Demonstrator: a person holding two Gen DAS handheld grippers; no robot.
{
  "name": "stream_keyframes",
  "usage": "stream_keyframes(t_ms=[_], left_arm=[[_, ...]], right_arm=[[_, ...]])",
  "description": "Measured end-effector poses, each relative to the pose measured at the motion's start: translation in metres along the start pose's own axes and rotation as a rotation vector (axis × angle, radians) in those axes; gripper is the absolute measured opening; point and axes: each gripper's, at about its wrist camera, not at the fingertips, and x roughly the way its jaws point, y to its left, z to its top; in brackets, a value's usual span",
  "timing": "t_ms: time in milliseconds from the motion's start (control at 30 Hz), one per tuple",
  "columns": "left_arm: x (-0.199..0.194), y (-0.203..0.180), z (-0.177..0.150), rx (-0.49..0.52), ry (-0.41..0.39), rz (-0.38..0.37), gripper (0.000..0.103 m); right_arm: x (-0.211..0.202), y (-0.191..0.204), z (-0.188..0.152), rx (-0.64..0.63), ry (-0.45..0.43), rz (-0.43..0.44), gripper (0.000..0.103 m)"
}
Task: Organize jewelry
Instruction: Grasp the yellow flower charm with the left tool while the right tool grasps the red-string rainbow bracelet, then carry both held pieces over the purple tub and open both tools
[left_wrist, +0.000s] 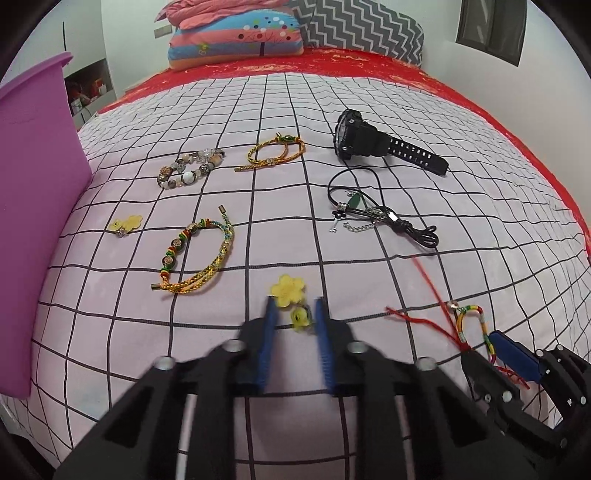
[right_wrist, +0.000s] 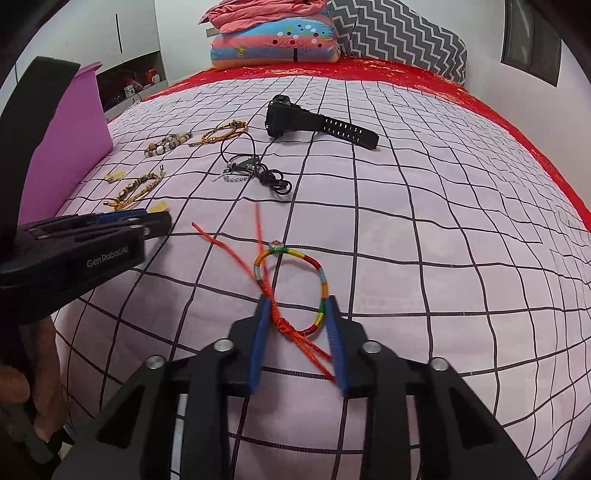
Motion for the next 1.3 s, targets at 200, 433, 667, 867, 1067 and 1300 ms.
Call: stream_keyframes(t_ms=[200, 433, 667, 867, 1067, 1300], left_arm=[[-0.011, 0.005, -0.007, -0.023, 0.027, -0.046, 0.013], [-0.04, 0.018, -0.017, -0.05, 0.023, -0.051, 0.013], [-0.081, 0.026, -0.02, -0.05, -0.033, -0.051, 0.013], [-0.117, 0.037, -0.023, -0.072, -0.091, -0.041, 0.013], [-0.151, 0.057, -0.023, -0.097, -0.134, 0.004, 0.013], [-0.19, 0.082, -0.014, -0.132, -0.204, 0.062, 0.013]], right_arm=[[-0.006, -0.001, 0.001, 0.018, 0.009, 0.024, 0.014], [-0.03, 0.001, 0.001, 0.047, -0.031, 0.069, 0.014], [-0.062, 0.01, 0.005, 0.055, -0.08, 0.114, 0.014], [-0.09, 0.023, 0.008, 0.053, -0.124, 0.154, 0.014], [-0.118, 0.041, 0.019, 0.033, -0.178, 0.209, 0.014], [-0.145, 0.075, 0.049, -0.007, -0.246, 0.311, 0.014]])
